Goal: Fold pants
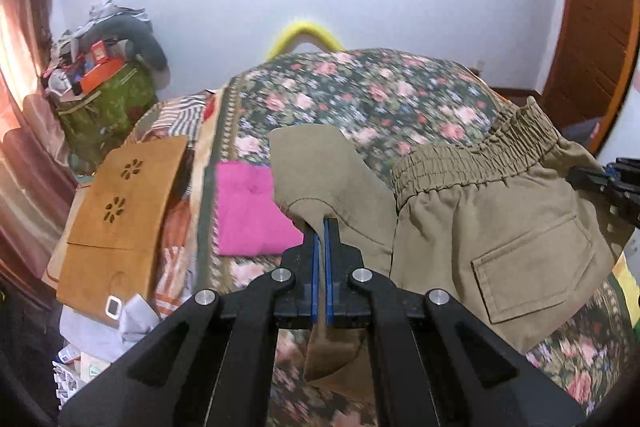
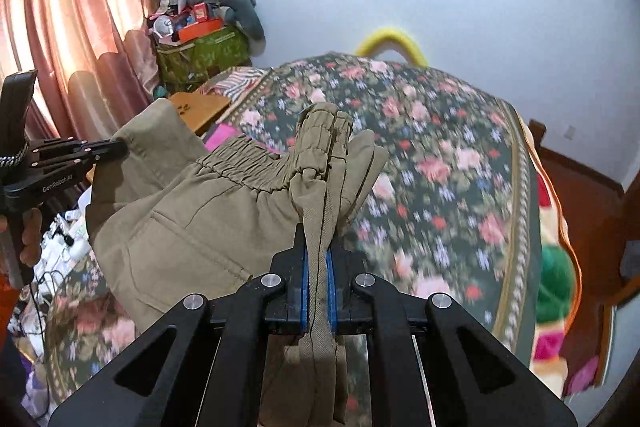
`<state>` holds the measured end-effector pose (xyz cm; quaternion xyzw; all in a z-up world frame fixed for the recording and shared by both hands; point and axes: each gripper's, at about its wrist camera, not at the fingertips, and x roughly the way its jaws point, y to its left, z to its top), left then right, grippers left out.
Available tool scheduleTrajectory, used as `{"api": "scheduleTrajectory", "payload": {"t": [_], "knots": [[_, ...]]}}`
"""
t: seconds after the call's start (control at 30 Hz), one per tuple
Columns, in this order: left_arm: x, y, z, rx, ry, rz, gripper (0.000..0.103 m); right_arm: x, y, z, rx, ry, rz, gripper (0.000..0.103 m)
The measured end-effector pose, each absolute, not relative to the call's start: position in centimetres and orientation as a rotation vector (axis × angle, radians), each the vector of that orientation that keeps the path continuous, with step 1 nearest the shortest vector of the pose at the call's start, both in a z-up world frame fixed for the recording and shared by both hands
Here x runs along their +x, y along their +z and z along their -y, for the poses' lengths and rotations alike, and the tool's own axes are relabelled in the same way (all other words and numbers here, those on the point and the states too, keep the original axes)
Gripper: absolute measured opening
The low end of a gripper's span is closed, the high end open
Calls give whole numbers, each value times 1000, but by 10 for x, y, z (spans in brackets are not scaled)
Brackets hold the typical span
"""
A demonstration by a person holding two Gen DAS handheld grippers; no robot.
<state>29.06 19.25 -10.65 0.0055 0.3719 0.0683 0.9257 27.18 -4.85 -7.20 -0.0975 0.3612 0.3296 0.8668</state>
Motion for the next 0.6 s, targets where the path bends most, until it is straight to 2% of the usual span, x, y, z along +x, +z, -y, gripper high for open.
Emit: {"api": "scheduleTrajectory", "payload": {"t": [0.3, 0.6], "knots": [[335, -106, -249, 2, 262, -733, 2, 321, -83, -17, -206, 725, -739, 6], [403, -142, -305, 2, 358, -766, 2, 362, -110, -82, -229, 720, -716, 6]]}}
